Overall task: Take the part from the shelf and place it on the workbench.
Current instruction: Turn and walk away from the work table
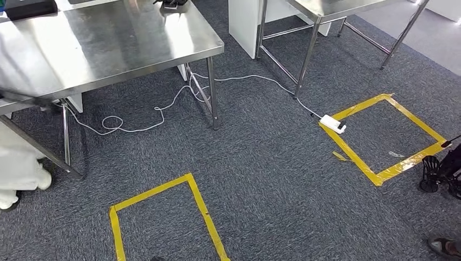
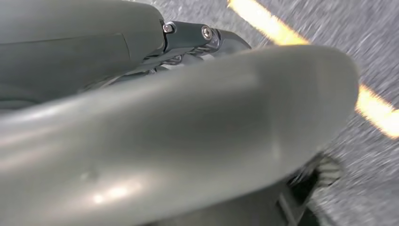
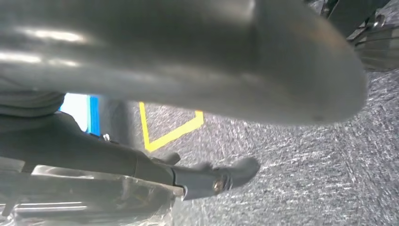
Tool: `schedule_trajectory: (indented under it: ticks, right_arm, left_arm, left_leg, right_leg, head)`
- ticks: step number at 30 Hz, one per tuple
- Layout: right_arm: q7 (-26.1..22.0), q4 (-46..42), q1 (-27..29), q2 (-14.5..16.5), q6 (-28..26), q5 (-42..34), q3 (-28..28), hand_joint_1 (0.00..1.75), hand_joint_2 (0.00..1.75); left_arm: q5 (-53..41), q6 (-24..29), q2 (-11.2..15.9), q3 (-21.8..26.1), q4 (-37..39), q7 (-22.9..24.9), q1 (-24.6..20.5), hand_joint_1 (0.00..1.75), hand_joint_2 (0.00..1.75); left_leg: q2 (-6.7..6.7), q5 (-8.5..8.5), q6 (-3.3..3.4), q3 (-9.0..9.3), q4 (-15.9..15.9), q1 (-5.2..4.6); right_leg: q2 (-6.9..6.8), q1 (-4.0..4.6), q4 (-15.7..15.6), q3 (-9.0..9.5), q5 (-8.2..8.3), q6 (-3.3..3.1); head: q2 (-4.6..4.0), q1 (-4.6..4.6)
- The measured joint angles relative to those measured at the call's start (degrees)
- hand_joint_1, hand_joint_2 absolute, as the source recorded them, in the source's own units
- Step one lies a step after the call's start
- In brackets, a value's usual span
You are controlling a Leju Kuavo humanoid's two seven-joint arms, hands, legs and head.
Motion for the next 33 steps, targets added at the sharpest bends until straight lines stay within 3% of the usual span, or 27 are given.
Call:
schedule_trajectory:
  ticks: [2, 4, 6, 7, 9, 10, 12, 14, 16, 18, 20, 22, 23, 24, 25, 27, 29, 31, 33]
  right_arm:
    - [0.02, 0.04, 0.01, 0.02, 0.53, -0.36, -0.54, 0.0, 0.0]
    - [-0.08, 0.04, 0.04, 0.05, 0.71, -0.63, -0.98, 0.0, 0.0]
    - [-0.16, 0.04, 0.07, 0.1, 0.74, -0.68, -1.27, 0.0, 0.0]
    - [-0.18, 0.04, 0.13, 0.14, 0.75, -0.67, -1.4, 0.0, 0.0]
    - [-0.18, 0.07, 0.35, 0.16, 0.76, -0.65, -1.67, 0.0, 0.0]
    - [-0.17, 0.09, 0.48, 0.16, 0.76, -0.67, -1.79, 0.0, 0.0]
    - [-0.18, 0.1, 0.57, 0.23, 0.85, -0.73, -2.02, 0.0, 0.0]
    - [-0.2, 0.1, 0.54, 0.28, 1.03, -0.76, -2.26, 0.0, 0.0]
    - [-0.22, 0.11, 0.71, 0.19, 1.16, -0.79, -2.48, 0.0, 0.0]
    - [-0.24, 0.13, 0.85, 0.15, 1.2, -0.81, -2.67, 0.0, 0.0]
    - [-0.25, 0.13, 0.77, 0.15, 1.21, -0.81, -2.82, 0.0, 0.0]
    - [-0.26, 0.13, 0.74, 0.13, 1.22, -0.81, -2.99, 0.0, 0.0]
    - [-0.26, 0.13, 0.8, 0.12, 1.24, -0.81, -3.08, 0.0, 0.0]
    - [-0.26, 0.13, 0.88, 0.1, 1.25, -0.81, -3.14, 0.0, 0.0]
    - [-0.26, 0.13, 0.93, 0.06, 1.26, -0.81, -3.18, 0.0, 0.0]
    - [-0.28, 0.12, 0.8, 0.07, 1.3, -0.81, -3.2, 0.0, 0.0]
    - [-0.31, 0.12, 0.63, 0.09, 1.37, -0.81, -3.21, 0.0, 0.0]
    - [-0.31, 0.13, 0.65, 0.05, 1.42, -0.81, -3.22, 0.0, 0.0]
    - [-0.31, 0.13, 0.67, 0.05, 1.44, -0.82, -3.22, 0.0, 0.0]
  left_arm:
    - [-0.93, -0.51, -0.15, -0.95, 0.03, 1.12, 0.0, 0.0, 0.0]
    - [-1.5, -0.87, -0.2, -1.61, 0.13, 1.6, 0.14, 0.0, 0.0]
    - [-1.87, -1.15, -0.19, -2.06, 0.24, 1.85, 0.4, 0.0, 0.0]
    - [-2.05, -1.23, -0.19, -2.3, 0.28, 1.96, 0.56, 0.0, 0.0]
    - [-2.31, -1.42, -0.18, -2.73, 0.33, 2.1, 0.82, 0.0, 0.0]
    - [-2.46, -1.52, -0.17, -2.9, 0.34, 2.14, 0.86, 0.0, 0.0]
    - [-2.81, -1.69, -0.02, -3.24, 0.35, 2.14, 0.84, 0.0, 0.0]
    - [-3.19, -1.77, 0.17, -3.67, 0.36, 2.15, 0.67, 0.0, 0.0]
    - [-3.47, -1.81, 0.22, -4.05, 0.37, 2.17, 0.46, 0.0, 0.0]
    - [-3.62, -1.86, 0.25, -4.28, 0.37, 2.18, 0.27, 0.0, 0.0]
    - [-3.67, -1.91, 0.25, -4.39, 0.37, 2.2, 0.17, 0.0, 0.0]
    - [-3.68, -1.92, 0.27, -4.41, 0.38, 2.25, 0.19, 0.0, 0.0]
    - [-3.68, -1.92, 0.27, -4.42, 0.39, 2.26, 0.18, 0.0, 0.0]
    - [-3.68, -1.92, 0.27, -4.42, 0.39, 2.27, 0.17, 0.0, 0.0]
    - [-3.68, -1.92, 0.27, -4.43, 0.39, 2.27, 0.15, 0.0, 0.0]
    - [-3.68, -1.92, 0.3, -4.43, 0.38, 2.27, 0.11, 0.0, 0.0]
    - [-3.68, -1.91, 0.35, -4.43, 0.37, 2.27, 0.01, 0.0, 0.0]
    - [-3.68, -1.91, 0.35, -4.44, 0.36, 2.27, -0.18, 0.0, 0.0]
    - [-3.68, -1.91, 0.34, -4.45, 0.36, 2.27, -0.33, 0.0, 0.0]
  left_leg:
    - [-2.08, -1.98, -0.38, -0.78, 2.23, 0.43]
    - [-5.45, -6.18, -0.27, -3.69, 8.89, 0.49]
    - [-6.71, -9.19, -0.06, -6.76, 15.34, 0.41]
    - [-6.85, -9.46, 0.09, -7.65, 16.98, 0.37]
    - [-7.14, -7.38, 0.63, -7.29, 15.73, 0.27]
    - [-7.63, -5.22, 0.99, -5.75, 12.42, 0.23]
    - [-10.19, -1.75, 1.64, -2.34, 4.95, 0.15]
    - [-11.59, -0.91, 1.89, -1.06, 1.75, -0.17]
    - [-10.36, -0.5, 2.31, -0.94, 1.17, -0.44]
    - [-8.92, 0.18, 3.13, -0.84, 0.48, -0.42]
    - [-7.12, 0.5, 3.57, -0.92, 0.19, -0.53]
    - [-5.2, 0.5, 3.62, -1.04, 0.23, -0.69]
    - [-4.34, 0.46, 3.56, -1.08, 0.25, -0.71]
    - [-3.55, 0.4, 3.45, -1.06, 0.26, -0.67]
    - [-2.81, 0.29, 3.26, -0.94, 0.28, -0.6]
    - [-1.44, -0.08, 2.58, -0.52, 0.33, -0.73]
    - [-0.28, -0.49, 1.77, 0.03, 0.35, -1.1]
    - [0.76, -0.83, 1.17, 0.46, 0.25, -1.13]
    - [-0.89, -2.14, 0.67, 0.17, 1.5, -0.71]
  right_leg:
    - [1.14, -0.35, -0.17, -0.05, 0.29, -1.21]
    - [2.18, -0.17, -0.23, -0.16, 0.51, -2.19]
    - [3.23, 0.26, -0.22, -0.45, 0.63, -2.6]
    - [3.87, 0.46, -0.2, -0.55, 0.72, -2.73]
    - [5.48, 0.79, -0.16, -0.61, 0.89, -2.81]
    - [6.32, 0.9, -0.13, -0.57, 0.97, -2.77]
    - [7.77, 1.15, 0.02, -0.65, 1.17, -2.44]
    - [8.95, 1.29, 0.05, -1.17, 1.52, -1.83]
    - [9.91, 1.32, -0.05, -1.89, 1.95, -1.05]
    - [8.09, 1.42, 1.88, -3.33, 1.05, -0.83]
    - [4.78, 1.35, 8.17, -6.57, -2.03, -1.13]
    - [3.46, 1.09, 15.06, -9.73, -4.73, -0.9]
    - [3.23, 0.92, 16.26, -10.04, -5.01, -0.49]
    - [2.92, 0.71, 15.0, -9.0, -4.44, 0.08]
    - [2.24, 0.48, 11.56, -6.78, -3.28, 0.68]
    - [-0.85, 0.36, 3.44, -1.76, -1.02, 1.19]
    - [-2.63, 0.86, 0.24, 0.14, -0.19, 0.4]
    - [-1.36, 1.02, 0.34, -0.16, -0.04, -0.6]
    - [0.06, 0.45, 0.19, -0.22, 0.17, -1.63]
  head:
    - [0.0, -0.22]
    - [-0.01, -0.5]
    - [-0.01, -0.58]
    - [-0.01, -0.56]
    - [-0.01, -0.58]
    - [-0.01, -0.58]
    - [-0.01, -0.54]
    - [0.0, -0.5]
    - [0.0, -0.52]
    - [0.0, -0.42]
    - [0.0, -0.21]
    - [-0.01, -0.14]
    - [-0.01, -0.15]
    - [-0.01, -0.13]
    - [0.0, -0.13]
    - [0.0, -0.08]
    - [0.0, -0.2]
    - [0.0, -0.36]
    - [0.0, -0.5]
